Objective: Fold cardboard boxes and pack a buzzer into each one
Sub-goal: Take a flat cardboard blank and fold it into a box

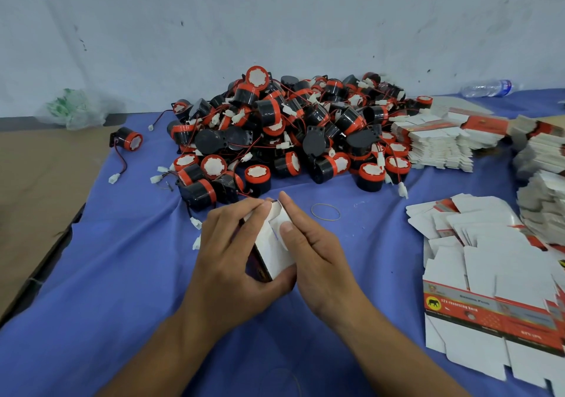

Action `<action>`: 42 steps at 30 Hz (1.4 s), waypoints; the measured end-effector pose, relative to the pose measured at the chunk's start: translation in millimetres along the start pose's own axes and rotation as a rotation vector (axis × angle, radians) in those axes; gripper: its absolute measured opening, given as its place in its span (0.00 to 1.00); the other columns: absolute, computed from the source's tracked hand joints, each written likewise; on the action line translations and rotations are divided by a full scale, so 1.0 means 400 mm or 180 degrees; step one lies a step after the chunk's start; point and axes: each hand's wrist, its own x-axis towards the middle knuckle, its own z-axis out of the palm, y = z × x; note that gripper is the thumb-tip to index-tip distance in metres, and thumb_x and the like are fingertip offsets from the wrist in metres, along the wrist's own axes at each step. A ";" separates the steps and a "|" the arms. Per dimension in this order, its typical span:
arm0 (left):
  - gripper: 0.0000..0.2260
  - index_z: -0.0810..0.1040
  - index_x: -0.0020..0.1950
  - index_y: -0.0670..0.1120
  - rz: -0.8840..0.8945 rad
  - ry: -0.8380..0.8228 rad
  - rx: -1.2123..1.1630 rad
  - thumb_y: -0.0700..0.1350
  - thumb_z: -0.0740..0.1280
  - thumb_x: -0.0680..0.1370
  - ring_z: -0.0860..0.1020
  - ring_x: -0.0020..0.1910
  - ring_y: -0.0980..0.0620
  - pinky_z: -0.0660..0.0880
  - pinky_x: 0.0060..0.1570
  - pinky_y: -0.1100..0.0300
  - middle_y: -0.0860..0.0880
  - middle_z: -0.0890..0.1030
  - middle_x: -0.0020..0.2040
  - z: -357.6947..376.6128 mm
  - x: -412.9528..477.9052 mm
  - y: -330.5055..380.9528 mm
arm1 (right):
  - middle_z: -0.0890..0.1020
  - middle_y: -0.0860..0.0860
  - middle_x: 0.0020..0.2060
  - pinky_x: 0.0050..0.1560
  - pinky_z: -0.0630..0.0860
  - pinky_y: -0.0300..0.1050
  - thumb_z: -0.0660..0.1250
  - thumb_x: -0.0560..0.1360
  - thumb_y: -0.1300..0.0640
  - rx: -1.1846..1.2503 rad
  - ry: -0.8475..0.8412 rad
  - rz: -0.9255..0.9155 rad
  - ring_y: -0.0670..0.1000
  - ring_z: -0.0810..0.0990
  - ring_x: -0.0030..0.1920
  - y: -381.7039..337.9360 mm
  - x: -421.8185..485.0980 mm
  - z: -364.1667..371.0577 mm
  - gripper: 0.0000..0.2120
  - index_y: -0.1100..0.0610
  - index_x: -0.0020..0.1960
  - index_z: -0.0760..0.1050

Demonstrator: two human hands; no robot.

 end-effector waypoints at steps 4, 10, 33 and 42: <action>0.28 0.77 0.59 0.29 0.0029 0.0014 -0.0038 0.50 0.74 0.70 0.77 0.55 0.39 0.74 0.54 0.46 0.37 0.78 0.57 -0.002 -0.003 -0.005 | 0.75 0.45 0.68 0.72 0.68 0.51 0.59 0.84 0.57 -0.0166 -0.0092 -0.0024 0.44 0.71 0.70 -0.002 -0.004 0.002 0.21 0.45 0.76 0.65; 0.27 0.78 0.58 0.29 0.0021 -0.0017 -0.0056 0.50 0.75 0.70 0.78 0.54 0.39 0.74 0.53 0.44 0.36 0.78 0.57 0.001 -0.001 -0.007 | 0.70 0.34 0.70 0.77 0.61 0.47 0.59 0.84 0.53 -0.0338 -0.0341 -0.0017 0.39 0.63 0.74 -0.008 -0.001 -0.002 0.21 0.40 0.75 0.62; 0.35 0.71 0.66 0.31 -0.0518 -0.0348 -0.0607 0.55 0.72 0.69 0.71 0.66 0.51 0.66 0.66 0.66 0.40 0.74 0.64 -0.022 -0.006 -0.002 | 0.85 0.53 0.54 0.52 0.80 0.44 0.72 0.75 0.60 0.1086 -0.0331 0.0560 0.49 0.84 0.53 -0.014 0.025 -0.043 0.17 0.53 0.64 0.79; 0.31 0.66 0.70 0.49 -0.0659 -0.0747 -0.1273 0.51 0.75 0.71 0.66 0.72 0.60 0.65 0.68 0.68 0.55 0.68 0.73 -0.013 -0.017 -0.020 | 0.78 0.41 0.57 0.54 0.75 0.34 0.75 0.72 0.58 -0.1057 0.0087 -0.0574 0.41 0.78 0.56 -0.004 0.017 -0.053 0.31 0.50 0.73 0.70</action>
